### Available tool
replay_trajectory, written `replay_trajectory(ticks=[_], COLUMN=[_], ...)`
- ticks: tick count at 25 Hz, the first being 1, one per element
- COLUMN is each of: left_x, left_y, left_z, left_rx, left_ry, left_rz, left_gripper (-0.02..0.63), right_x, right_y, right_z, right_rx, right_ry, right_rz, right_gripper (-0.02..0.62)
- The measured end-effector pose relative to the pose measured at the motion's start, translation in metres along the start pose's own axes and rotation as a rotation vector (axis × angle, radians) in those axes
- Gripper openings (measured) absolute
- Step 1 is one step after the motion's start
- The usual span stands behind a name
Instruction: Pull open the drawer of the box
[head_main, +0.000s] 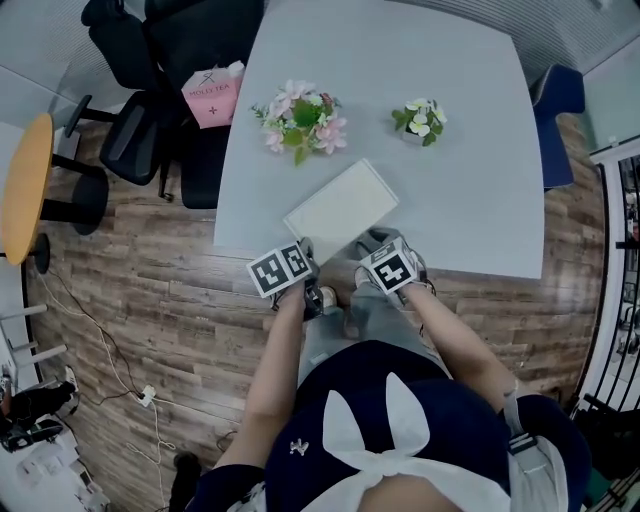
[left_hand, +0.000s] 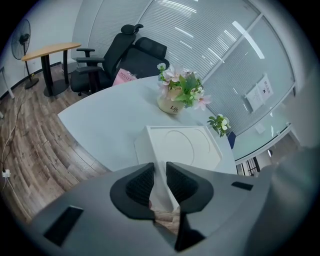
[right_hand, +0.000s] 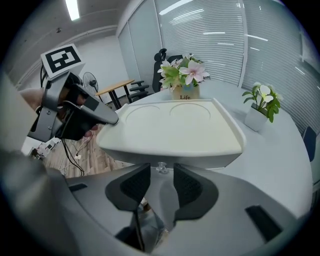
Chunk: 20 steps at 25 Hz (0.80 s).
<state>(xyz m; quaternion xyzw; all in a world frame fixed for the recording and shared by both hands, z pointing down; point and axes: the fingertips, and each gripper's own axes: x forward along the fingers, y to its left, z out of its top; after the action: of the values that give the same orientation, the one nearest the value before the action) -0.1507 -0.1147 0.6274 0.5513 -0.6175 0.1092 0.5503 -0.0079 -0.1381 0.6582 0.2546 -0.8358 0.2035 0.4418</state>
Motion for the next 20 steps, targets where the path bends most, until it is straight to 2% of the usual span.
replay_trajectory(ticks=[10, 16, 20], left_x=[0.001, 0.0, 0.0], left_y=[0.0, 0.001, 0.001], left_z=[0.0, 0.0, 0.001], left_rx=[-0.004, -0.023, -0.021], left_ry=[0.005, -0.004, -0.002], left_rz=[-0.008, -0.01, -0.011], left_gripper=[0.089, 0.089, 0.089], right_x=[0.018, 0.018, 0.018], right_y=[-0.007, -0.002, -0.001], right_z=[-0.007, -0.008, -0.006], right_rx=[-0.004, -0.028, -0.031], right_ry=[0.049, 0.062, 0.052], right_rz=[-0.012, -0.025, -0.041], right_gripper=[0.14, 0.08, 0.075])
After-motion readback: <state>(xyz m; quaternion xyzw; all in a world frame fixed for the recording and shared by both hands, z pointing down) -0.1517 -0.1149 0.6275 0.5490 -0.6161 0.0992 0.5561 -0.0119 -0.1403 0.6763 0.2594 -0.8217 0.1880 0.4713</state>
